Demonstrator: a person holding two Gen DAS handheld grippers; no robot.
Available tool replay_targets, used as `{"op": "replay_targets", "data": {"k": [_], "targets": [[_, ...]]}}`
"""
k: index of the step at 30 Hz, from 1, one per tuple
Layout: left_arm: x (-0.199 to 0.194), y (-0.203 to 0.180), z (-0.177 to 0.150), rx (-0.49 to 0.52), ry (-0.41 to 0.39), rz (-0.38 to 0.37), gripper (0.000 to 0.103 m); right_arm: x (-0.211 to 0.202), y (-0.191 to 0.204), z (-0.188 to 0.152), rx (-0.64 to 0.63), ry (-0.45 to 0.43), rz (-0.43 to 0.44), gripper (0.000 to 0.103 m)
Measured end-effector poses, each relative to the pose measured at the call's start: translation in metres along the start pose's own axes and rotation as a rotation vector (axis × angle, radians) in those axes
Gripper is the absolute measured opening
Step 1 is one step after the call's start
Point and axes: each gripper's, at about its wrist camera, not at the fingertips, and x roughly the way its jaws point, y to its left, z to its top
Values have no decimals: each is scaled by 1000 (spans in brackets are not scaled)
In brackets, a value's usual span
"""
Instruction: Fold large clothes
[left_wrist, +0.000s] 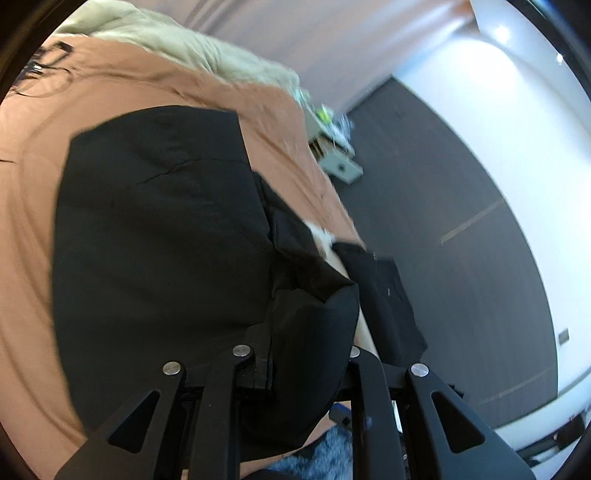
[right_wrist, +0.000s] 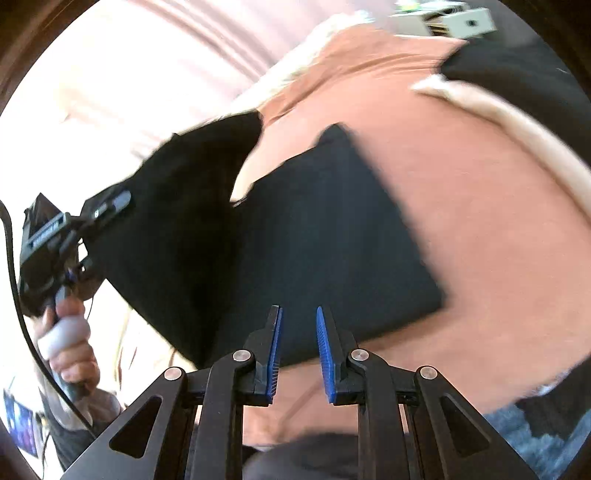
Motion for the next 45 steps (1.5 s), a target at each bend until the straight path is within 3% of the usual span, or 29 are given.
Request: {"op": "replay_targets", "data": {"k": [6,7,8,10,12,13,17,24,28,29,30,31,33,38,45], "targets": [[59,-16,-27,53,168,87,19,-5,-29,-3,55,-1,-2,20],[61,-15,-30,50,182,82,22,-4,-30,-3,60,-1,3,25],[61,-13,-31,40,195,57,30,-2,-30,-1,66,-3,10,29],[53,-8,-32,9,202,11,52,-12,-38,-5,75,-11,20,48],[36,-7,-28,7,156,5,79,-14,-39,-3,80,-15,44,56],[27,-8,-22,15,127,8,82,-17,-43,-4,79,-13,56,60],[-7,9,-13,-9,57,46,83,-9,-27,-8,51,3,96,69],[-52,79,-18,-65,-8,245,83,29,0,-1,33,56,137,72],[-66,120,-34,-137,-11,301,83,49,13,4,-2,65,95,78],[-63,124,-36,-144,-7,312,83,54,14,6,-3,61,59,77],[-58,129,-38,-150,-2,323,83,58,12,7,-1,57,40,61],[-58,134,-42,-155,4,329,83,61,11,8,0,57,37,29],[-49,136,-47,-163,17,334,83,58,6,10,-1,32,69,18],[-32,134,-54,-161,43,319,82,44,-21,14,48,-24,82,11],[3,111,-63,-107,109,270,50,37,-70,10,110,-31,57,10]]}}
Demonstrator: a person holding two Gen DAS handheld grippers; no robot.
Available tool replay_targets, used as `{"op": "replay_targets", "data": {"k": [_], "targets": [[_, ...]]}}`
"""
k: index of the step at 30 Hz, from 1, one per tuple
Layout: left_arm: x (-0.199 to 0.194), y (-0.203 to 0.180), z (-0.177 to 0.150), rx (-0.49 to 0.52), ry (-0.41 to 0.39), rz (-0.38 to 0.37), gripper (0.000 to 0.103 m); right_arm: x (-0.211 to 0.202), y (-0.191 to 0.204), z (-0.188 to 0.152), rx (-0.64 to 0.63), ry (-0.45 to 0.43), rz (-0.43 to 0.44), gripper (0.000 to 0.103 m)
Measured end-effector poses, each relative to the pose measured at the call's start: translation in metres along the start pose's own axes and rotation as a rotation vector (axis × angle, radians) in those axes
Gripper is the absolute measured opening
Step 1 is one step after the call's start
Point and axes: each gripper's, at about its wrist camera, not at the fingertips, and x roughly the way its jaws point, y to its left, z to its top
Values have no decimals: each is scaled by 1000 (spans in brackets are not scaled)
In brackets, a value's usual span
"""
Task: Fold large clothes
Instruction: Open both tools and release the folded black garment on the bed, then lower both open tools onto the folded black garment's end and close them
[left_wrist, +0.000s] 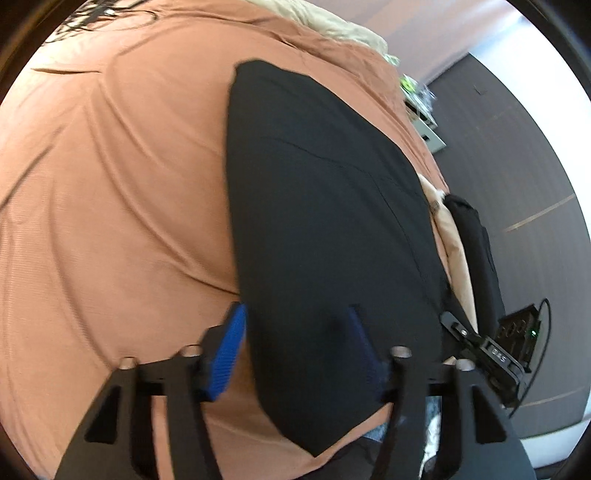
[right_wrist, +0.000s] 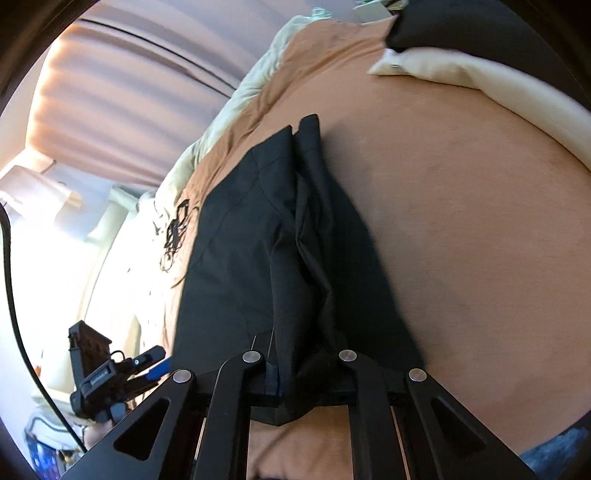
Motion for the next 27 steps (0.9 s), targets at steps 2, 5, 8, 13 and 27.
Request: {"op": "replay_targets", "data": {"k": [2,5,8,13,27], "targets": [[3,-11,-2,29,-9,26,50,2,-6,1,5,6,-3,10],[4,-17,-2,39,-15,44,49,2,-11,3,10,25,-1,19],[2,-16,-2,43,-15,44,47,-4,-15,7,-5,14,-63,48],[2,-13,-4,42,-10,30,46,4,-21,9,-13,57,-59,51],[-2,1,21,54,-9,28,46,3,-26,5,-28,100,-59,52]]}}
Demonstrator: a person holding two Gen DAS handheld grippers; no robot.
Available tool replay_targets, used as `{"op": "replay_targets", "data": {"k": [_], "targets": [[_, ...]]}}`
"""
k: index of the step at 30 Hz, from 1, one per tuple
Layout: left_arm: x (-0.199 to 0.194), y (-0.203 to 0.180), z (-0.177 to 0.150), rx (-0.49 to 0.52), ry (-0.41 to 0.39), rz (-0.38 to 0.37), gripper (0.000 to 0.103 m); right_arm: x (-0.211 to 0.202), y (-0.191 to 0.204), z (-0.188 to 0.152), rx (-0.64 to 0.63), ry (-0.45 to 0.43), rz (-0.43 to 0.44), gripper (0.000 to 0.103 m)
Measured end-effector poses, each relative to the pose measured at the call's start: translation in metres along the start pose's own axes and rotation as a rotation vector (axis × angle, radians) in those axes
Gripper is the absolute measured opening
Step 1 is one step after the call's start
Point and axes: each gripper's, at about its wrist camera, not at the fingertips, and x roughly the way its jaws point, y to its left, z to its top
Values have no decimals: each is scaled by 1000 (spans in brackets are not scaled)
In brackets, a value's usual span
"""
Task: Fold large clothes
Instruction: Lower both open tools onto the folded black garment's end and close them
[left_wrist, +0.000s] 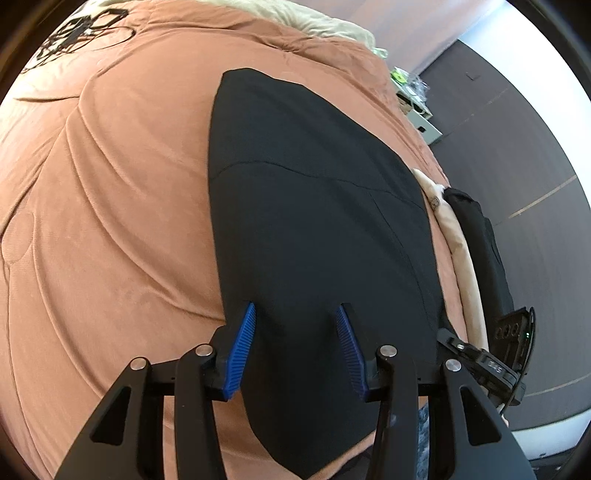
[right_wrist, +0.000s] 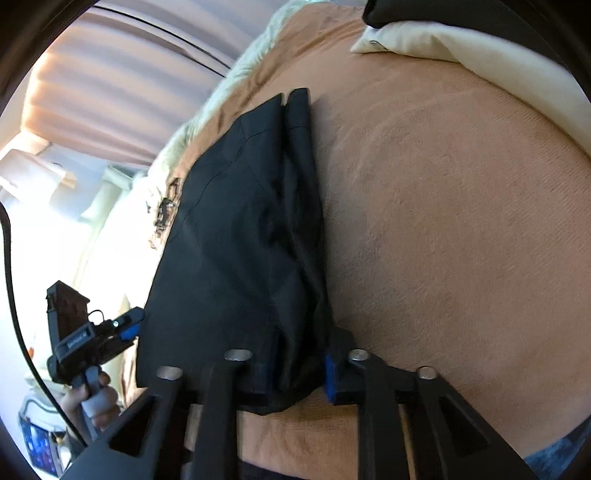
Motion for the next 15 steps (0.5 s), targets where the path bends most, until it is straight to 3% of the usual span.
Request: {"op": "replay_targets", "data": {"k": [1,4,6,10,15], "targets": [[1,3,3,-8,1,-3,46,-3,0,4,-6,-7,-21,63],[4,9,14,-21,-4,11,55,-5,4,19,-40,-13,-31,68],[5,12,21,-26,-22,12,71,-3,7,34,-51,-1,-29,69],[13,19,37,-46,-35,5,72,13,13,67,-97,21,-9,80],[33,29,58,-76,-20,3,72,47,10,102,-91,83,34,80]]}}
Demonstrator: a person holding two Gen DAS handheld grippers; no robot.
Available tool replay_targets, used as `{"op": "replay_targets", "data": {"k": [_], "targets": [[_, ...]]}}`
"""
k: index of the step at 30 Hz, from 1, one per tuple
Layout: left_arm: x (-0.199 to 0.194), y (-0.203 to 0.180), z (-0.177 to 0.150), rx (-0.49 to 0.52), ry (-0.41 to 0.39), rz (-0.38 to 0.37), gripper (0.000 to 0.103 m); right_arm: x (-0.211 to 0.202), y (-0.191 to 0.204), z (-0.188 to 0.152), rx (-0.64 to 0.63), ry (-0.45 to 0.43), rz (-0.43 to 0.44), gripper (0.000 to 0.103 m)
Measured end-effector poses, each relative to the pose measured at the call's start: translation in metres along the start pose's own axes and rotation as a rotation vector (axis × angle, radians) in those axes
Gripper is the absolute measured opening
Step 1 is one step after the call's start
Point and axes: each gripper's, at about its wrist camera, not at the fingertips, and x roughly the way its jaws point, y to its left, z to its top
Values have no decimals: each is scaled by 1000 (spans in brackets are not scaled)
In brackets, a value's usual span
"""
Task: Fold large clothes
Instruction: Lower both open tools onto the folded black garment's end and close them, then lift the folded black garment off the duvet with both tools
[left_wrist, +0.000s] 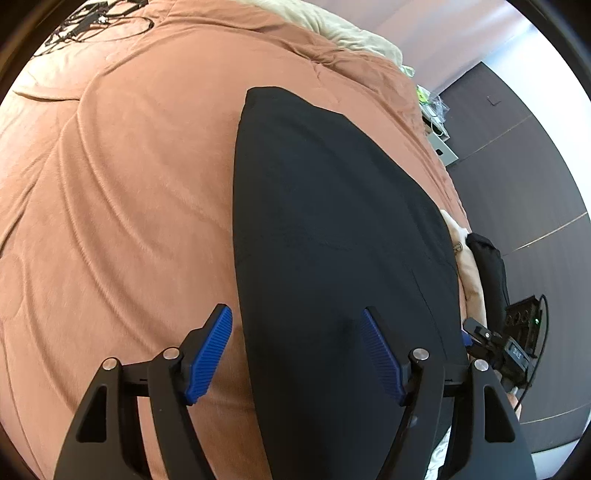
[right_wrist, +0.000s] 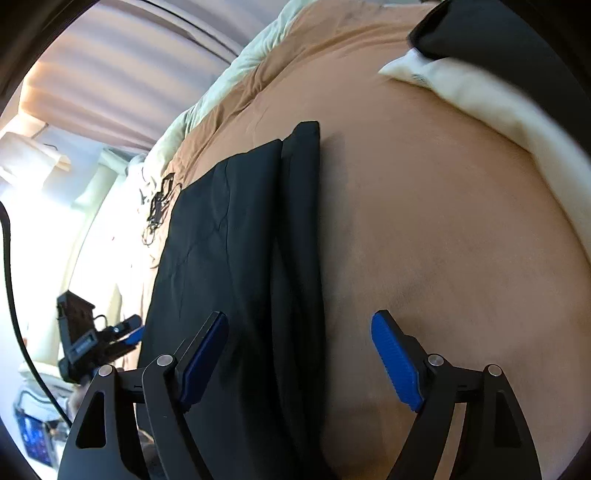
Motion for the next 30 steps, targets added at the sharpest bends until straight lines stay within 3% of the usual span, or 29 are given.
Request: {"op": "replay_targets", "data": {"k": [8,17,21,24,25,30], "targets": [[31,8,27,-23,20,-26,72,38,-5,43,-16,89,116,80],[51,15,50,-33,24,-59,72,83,-3,77,-2,186,219,72],[55,15,56,-44,22,-50,70,101,4,81,-19,226,191,60],[50,12,56,-40,7,-36,60,98,10,78,-35,226,180,29],[47,11,54,-40,-1,-33,58,95,14,79,-43,209,177,23],[22,2,47,-22,-39,-32,40,70,48,74,-139,128,150,16]]}}
